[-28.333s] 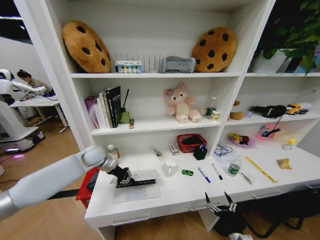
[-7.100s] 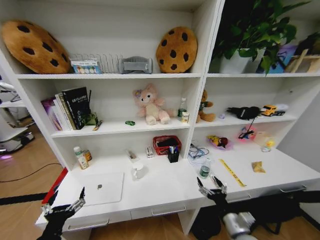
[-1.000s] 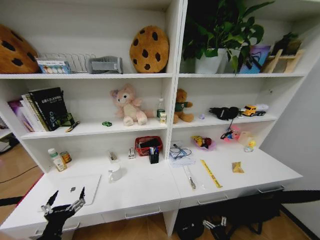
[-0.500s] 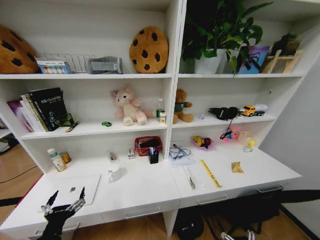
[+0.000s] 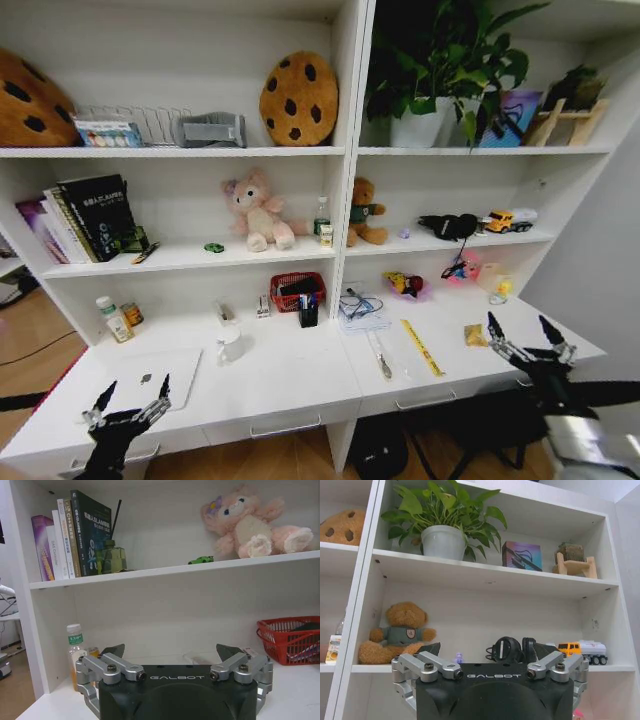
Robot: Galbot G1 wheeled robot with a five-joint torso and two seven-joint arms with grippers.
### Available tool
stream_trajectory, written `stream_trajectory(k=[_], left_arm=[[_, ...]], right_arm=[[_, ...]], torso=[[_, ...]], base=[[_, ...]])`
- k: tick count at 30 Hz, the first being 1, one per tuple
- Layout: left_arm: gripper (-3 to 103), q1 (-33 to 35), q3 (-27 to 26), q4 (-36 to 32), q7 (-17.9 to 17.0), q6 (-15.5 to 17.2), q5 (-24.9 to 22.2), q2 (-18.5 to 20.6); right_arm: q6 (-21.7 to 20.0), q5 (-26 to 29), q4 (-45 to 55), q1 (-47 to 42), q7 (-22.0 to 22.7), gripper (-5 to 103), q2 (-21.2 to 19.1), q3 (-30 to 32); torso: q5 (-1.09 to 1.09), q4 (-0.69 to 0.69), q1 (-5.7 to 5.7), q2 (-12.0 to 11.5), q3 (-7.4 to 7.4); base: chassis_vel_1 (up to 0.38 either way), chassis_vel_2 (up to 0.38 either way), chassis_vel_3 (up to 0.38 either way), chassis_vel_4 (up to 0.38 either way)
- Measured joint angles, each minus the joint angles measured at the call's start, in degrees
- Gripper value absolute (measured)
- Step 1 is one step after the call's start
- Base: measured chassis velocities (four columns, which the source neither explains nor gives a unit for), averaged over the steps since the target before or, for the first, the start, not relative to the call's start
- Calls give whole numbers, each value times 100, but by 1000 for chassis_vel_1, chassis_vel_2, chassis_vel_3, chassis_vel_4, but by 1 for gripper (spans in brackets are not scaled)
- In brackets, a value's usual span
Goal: Organize the objects on the table.
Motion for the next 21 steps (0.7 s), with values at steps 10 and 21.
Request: stream_trajectory(k=[10, 21], left_arm=[[100, 0, -1, 0, 0, 0, 0, 0], [100, 0, 0, 0, 0, 0, 0, 0]], right_arm=[[2, -268, -302, 212, -30, 100, 76, -470], [-106, -460, -513, 496, -68, 100, -9, -886]], torso=[[2, 1, 0, 0, 0], [1, 0, 0, 0, 0]], base=[[-85, -90, 79, 92], [-245, -230, 240, 241]])
